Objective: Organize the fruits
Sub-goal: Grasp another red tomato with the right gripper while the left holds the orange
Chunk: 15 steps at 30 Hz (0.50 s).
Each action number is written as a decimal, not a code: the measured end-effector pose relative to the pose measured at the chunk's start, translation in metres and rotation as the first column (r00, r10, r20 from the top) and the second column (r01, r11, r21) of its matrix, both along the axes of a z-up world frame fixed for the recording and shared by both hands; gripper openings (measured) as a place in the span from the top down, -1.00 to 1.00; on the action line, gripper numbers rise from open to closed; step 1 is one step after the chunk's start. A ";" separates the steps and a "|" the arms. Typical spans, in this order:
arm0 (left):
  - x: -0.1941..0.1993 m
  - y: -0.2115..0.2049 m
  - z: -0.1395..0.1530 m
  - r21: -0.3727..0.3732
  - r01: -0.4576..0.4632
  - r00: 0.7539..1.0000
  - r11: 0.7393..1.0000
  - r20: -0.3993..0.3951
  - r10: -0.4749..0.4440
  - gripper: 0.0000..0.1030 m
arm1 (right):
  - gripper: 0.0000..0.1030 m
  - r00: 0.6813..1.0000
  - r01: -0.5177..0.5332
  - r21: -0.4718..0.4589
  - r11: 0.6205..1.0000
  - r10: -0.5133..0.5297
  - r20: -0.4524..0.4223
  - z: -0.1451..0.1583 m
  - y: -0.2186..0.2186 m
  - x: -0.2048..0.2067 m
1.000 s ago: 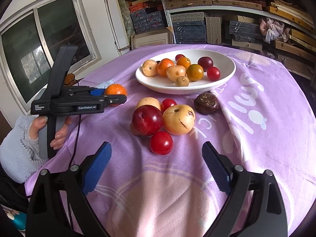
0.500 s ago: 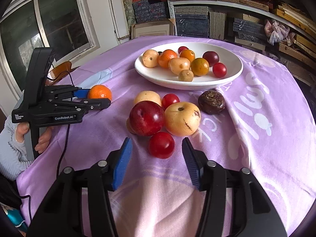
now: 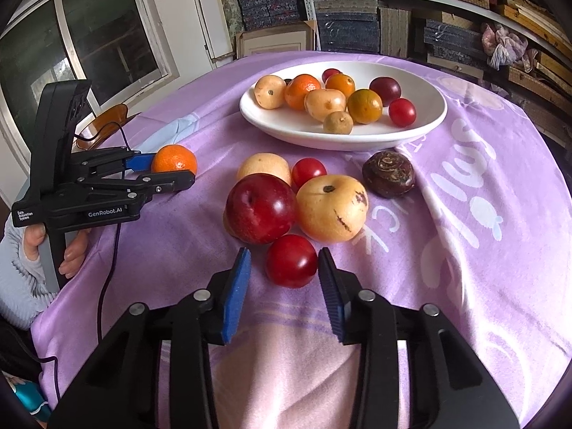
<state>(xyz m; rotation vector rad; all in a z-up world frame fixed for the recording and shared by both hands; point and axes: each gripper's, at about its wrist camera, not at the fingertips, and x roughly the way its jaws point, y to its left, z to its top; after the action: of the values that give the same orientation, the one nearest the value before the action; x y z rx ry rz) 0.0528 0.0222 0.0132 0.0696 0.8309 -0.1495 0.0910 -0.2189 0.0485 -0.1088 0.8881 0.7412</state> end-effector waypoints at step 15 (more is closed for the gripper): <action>-0.005 0.000 0.004 -0.003 -0.014 1.000 1.000 0.018 0.014 0.08 | 0.44 0.999 0.030 0.042 0.999 -0.031 0.027 0.006 -0.012 -0.015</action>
<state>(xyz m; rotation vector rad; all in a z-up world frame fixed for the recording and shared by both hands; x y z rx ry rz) 0.0478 0.0222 0.0168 0.0622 0.8125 -0.1369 0.0763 -0.2309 0.0540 -0.0681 0.8453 0.7277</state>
